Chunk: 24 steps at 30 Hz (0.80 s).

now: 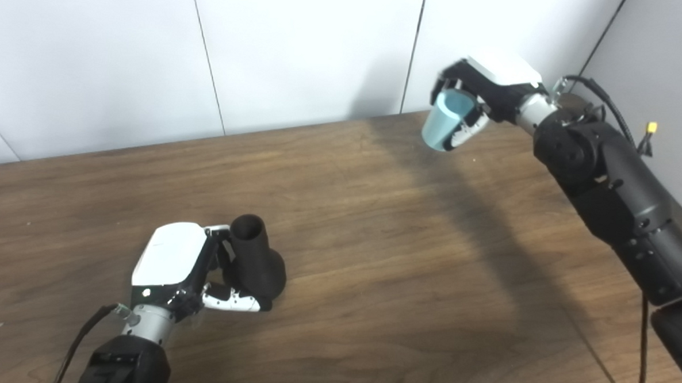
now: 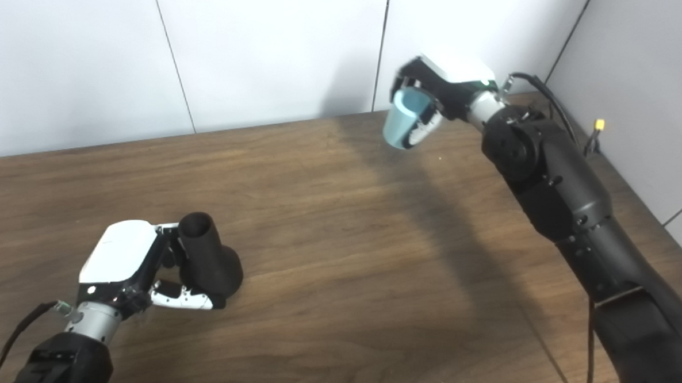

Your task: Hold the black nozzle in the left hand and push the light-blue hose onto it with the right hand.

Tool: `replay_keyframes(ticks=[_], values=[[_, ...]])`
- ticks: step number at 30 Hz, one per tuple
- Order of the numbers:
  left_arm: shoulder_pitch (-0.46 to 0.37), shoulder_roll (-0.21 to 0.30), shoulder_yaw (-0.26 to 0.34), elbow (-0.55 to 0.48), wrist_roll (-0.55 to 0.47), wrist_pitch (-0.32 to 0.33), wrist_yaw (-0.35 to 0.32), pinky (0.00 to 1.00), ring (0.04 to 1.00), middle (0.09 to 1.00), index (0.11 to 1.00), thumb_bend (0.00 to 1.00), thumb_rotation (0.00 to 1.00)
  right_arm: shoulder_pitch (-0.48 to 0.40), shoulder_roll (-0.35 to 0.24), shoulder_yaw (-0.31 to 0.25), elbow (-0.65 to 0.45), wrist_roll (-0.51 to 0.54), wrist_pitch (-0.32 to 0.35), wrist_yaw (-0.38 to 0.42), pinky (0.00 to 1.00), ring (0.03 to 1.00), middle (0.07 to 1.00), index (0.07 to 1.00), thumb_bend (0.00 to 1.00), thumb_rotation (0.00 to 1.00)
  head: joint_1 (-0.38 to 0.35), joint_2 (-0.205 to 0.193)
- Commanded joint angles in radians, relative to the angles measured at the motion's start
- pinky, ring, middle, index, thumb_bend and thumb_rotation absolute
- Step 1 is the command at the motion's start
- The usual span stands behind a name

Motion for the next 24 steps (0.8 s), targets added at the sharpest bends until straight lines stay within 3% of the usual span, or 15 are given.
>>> replay_keyframes(ticks=[1,8,10,14,20,24], values=[[0.014,-0.005,-0.013,0.005,0.005,0.009,-0.027,0.38,0.446,0.464,0.498,0.51,0.0,-0.06,-0.011,-0.016,-0.057,0.0,0.014,0.023,0.49,0.396,0.494,0.522,0.52,0.0,0.009,0.002],[0.008,-0.023,-0.026,0.011,0.026,0.027,-0.04,0.37,0.441,0.464,0.498,0.5,0.0,-0.092,0.033,-0.004,-0.241,-0.003,0.073,0.148,0.43,0.397,0.506,0.512,0.52,0.0,0.056,0.003],[0.007,-0.025,-0.032,0.014,0.03,0.027,-0.037,0.39,0.452,0.473,0.493,0.51,0.0,-0.098,0.045,0.01,-0.29,-0.014,0.078,0.181,0.52,0.411,0.487,0.517,0.52,0.0,0.069,0.003],[0.005,-0.029,-0.041,0.014,0.041,0.038,-0.047,0.4,0.456,0.475,0.492,0.51,0.0,-0.111,0.088,0.031,-0.364,-0.002,0.071,0.226,0.41,0.386,0.497,0.519,0.52,0.0,0.09,0.009],[0.002,-0.034,-0.049,0.012,0.044,0.044,-0.056,0.4,0.457,0.484,0.487,0.5,0.0,-0.114,0.161,0.056,-0.428,0.015,0.061,0.262,0.42,0.393,0.488,0.506,0.52,0.0,0.096,0.01],[0.001,-0.042,-0.053,0.011,0.049,0.056,-0.065,0.4,0.46,0.481,0.488,0.51,0.0,-0.105,0.22,0.072,-0.483,0.004,0.109,0.303,0.31,0.359,0.466,0.533,0.51,0.0,0.118,0.011]])
